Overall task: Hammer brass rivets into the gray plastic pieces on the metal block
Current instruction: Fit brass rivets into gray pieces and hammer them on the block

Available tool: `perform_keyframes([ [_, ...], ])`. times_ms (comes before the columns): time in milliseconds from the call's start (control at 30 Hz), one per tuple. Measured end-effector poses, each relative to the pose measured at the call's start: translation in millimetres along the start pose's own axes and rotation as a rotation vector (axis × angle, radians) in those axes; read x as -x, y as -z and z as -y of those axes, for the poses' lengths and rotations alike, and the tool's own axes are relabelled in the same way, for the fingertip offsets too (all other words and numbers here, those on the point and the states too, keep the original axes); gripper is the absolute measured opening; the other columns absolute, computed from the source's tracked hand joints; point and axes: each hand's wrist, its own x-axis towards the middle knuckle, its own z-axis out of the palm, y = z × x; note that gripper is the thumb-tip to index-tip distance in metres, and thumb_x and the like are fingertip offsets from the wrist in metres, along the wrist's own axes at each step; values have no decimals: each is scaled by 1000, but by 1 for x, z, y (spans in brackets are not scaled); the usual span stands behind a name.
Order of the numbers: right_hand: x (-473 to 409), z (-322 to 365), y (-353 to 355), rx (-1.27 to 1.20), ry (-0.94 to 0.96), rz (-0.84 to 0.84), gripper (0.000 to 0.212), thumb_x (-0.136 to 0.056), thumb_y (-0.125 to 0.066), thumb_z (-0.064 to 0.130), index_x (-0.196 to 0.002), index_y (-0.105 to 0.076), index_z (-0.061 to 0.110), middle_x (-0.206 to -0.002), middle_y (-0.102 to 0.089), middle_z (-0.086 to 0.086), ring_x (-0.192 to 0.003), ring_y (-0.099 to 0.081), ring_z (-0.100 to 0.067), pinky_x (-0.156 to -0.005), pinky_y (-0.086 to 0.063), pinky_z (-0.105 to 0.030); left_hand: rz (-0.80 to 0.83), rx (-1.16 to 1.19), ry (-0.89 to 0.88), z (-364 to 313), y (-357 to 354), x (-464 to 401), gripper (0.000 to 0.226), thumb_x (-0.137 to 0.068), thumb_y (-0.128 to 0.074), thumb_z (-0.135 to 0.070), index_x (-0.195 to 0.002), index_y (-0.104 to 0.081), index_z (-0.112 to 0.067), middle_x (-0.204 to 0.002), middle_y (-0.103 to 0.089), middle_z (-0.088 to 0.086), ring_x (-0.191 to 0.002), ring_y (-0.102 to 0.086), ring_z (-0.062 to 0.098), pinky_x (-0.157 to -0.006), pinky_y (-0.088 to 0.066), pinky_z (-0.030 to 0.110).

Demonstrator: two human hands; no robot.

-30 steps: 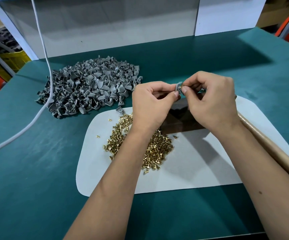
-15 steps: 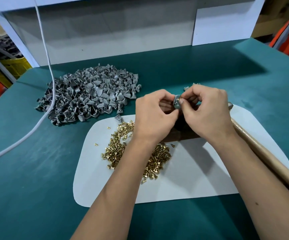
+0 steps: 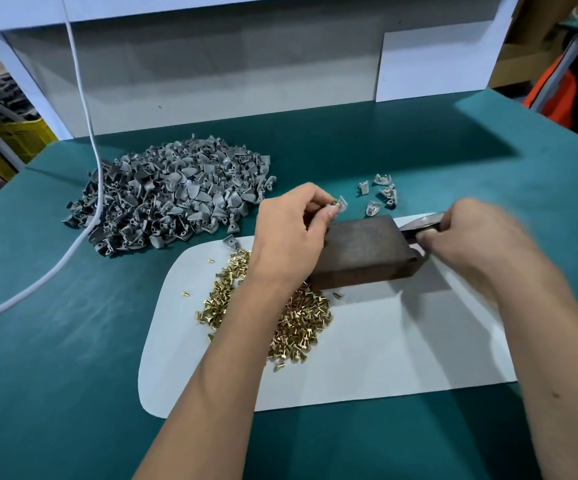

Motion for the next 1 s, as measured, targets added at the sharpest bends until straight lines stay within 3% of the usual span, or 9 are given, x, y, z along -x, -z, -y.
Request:
perform_keyframes([
  [167, -1, 2, 0, 9, -31, 72, 31, -87, -74, 40, -85, -68, 10, -78, -59, -13, -82, -58, -37, -68, -41, -32, 162, -191, -99, 2, 5, 2, 3, -88, -78, -31, -86, -76, -30, -91, -72, -15, -100, -54, 10, -87, -40, 26],
  [267, 1, 3, 5, 1, -14, 19, 29, -97, -63, 33, -86, -64, 5, -73, -53, -13, -80, -52, -37, -68, -39, -34, 177, -176, -98, 3, 6, 2, 4, -86, -81, -31, -86, -77, -30, -96, -73, -13, -106, -53, 13, -93, -41, 28],
  [367, 3, 5, 12, -282, 8, -52, 33, -100, -54, 26, -85, -62, -2, -75, -60, -17, -74, -53, -36, -64, -39, -35, 175, -156, -46, 4, 6, 2, 8, -83, -83, -33, -88, -78, -29, -97, -72, -13, -106, -57, 13, -95, -47, 36],
  [467, 11, 13, 25, -682, 92, -44, 37, -85, -62, 31, -82, -59, -6, -67, -47, -12, -65, -40, -25, -61, -34, -41, 171, -106, -1, 5, 7, 1, 12, -79, -85, -31, -87, -77, -28, -97, -72, -12, -103, -62, 11, -95, -50, 38],
  [533, 18, 19, 34, -767, 196, -32, 39, -81, -65, 37, -81, -61, -2, -66, -42, -11, -63, -36, -24, -61, -33, -42, 166, -75, 31, 5, 8, 1, 11, -77, -85, -27, -84, -75, -28, -96, -73, -12, -103, -64, 9, -95, -51, 37],
  [700, 35, 36, 43, -627, 368, 76, 39, -97, -64, 32, -68, -63, 6, -55, -61, 2, -46, -47, -9, -55, -36, -28, 179, -22, 84, 5, 4, 1, 11, -79, -81, -19, -76, -72, -24, -90, -75, -10, -97, -67, 8, -92, -54, 38],
  [867, 47, 51, 40, -388, 423, 81, 44, -101, -58, 41, -73, -66, 8, -62, -68, -6, -54, -59, -23, -49, -40, -31, 184, 34, 137, 7, 3, 0, 11, -80, -83, -15, -76, -74, -21, -92, -76, -8, -98, -70, 11, -97, -54, 39],
  [1000, 48, 56, 53, -448, 490, -110, 44, -101, -57, 42, -69, -63, 12, -67, -66, -16, -61, -57, -36, -53, -44, -35, 189, 62, 163, 6, 3, 0, 11, -81, -83, -14, -76, -75, -20, -93, -77, -9, -99, -70, 10, -99, -54, 39],
])
